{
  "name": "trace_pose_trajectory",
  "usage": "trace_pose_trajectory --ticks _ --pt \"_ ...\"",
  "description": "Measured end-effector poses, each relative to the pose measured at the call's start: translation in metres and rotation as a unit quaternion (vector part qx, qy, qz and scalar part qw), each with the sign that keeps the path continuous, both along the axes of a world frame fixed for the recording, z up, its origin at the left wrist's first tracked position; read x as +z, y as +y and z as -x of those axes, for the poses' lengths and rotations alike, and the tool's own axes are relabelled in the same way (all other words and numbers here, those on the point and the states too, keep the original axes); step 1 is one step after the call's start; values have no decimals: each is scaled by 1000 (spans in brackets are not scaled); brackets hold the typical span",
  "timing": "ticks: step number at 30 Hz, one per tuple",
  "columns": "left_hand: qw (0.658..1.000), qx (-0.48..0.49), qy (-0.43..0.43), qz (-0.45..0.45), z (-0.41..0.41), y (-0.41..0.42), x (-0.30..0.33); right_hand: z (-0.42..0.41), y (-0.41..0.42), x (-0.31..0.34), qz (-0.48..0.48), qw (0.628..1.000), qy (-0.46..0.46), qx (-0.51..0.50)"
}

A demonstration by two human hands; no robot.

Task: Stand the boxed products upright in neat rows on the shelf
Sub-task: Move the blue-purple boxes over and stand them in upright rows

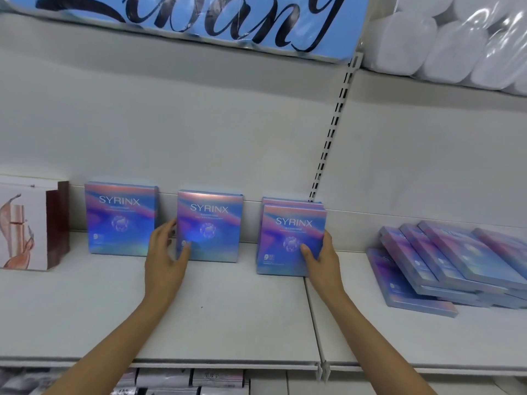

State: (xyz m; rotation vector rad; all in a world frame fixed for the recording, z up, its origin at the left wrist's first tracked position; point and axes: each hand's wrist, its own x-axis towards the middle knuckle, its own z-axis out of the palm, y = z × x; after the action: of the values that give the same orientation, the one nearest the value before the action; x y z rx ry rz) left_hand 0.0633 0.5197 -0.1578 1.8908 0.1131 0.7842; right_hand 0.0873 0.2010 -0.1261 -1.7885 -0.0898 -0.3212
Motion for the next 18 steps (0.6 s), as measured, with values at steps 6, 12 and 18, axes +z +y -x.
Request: trace_pose_trajectory --ticks 6,12,18 --pt "992 -31 -82 -87 21 -17 15 19 -38 2 198 979 -6 -36" --pt "967 -229 -69 -88 28 -94 40 60 -83 8 317 944 -24 -91" --pt "906 -416 64 -42 19 -216 48 86 -150 21 368 918 -89 -122"
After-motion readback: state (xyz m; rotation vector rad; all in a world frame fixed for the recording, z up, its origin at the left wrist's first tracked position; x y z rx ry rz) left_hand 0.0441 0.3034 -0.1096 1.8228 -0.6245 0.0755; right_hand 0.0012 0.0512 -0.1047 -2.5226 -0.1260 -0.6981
